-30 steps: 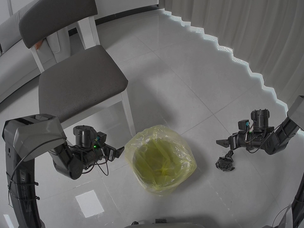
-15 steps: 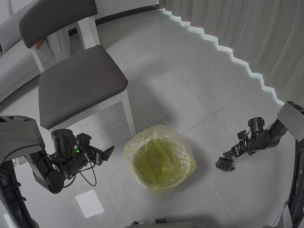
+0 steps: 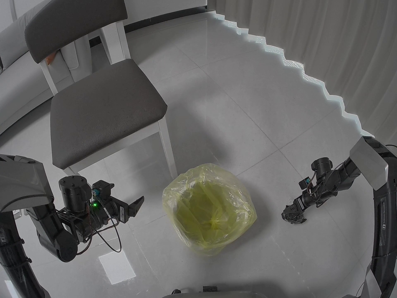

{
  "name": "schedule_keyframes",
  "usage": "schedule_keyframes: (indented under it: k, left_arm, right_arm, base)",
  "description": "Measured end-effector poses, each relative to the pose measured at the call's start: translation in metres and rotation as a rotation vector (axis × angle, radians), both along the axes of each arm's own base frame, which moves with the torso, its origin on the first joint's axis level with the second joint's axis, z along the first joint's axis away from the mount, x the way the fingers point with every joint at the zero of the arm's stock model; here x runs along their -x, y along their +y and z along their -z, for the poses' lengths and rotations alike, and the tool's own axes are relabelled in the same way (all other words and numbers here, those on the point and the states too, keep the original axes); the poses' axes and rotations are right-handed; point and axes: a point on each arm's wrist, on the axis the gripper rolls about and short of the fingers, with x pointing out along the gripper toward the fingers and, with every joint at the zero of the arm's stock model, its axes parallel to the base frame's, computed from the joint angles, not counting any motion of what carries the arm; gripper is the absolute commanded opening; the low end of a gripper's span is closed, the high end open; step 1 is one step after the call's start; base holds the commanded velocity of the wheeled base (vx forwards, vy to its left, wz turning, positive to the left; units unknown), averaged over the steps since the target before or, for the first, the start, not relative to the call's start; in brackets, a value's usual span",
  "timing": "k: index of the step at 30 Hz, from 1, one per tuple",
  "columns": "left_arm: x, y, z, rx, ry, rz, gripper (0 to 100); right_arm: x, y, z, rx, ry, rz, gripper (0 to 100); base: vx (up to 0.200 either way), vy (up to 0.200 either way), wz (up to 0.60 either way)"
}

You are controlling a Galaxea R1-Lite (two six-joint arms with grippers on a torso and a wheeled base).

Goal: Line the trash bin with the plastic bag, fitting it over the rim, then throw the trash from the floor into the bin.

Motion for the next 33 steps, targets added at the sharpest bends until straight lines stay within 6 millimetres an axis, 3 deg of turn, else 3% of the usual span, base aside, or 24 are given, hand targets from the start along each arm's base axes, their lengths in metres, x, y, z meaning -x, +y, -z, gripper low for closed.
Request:
schedule_keyframes:
  k: [15, 33]
  left_arm:
    - [-0.007, -0.009, -0.001, -0.001, -0.026, 0.017, 100]
    - [-0.018, -0.026, 0.010, 0.001, -0.049, 0.045, 100]
  right_arm:
    - [-0.039, -0.004, -0.013, 0.165, 0.091, 0.001, 100]
    - [-0.049, -0.002, -0.005, 0.220, 0.261, -0.060, 100]
  base:
    - [0.000, 0.000, 0.00]
    - [0.000, 0.000, 0.00]
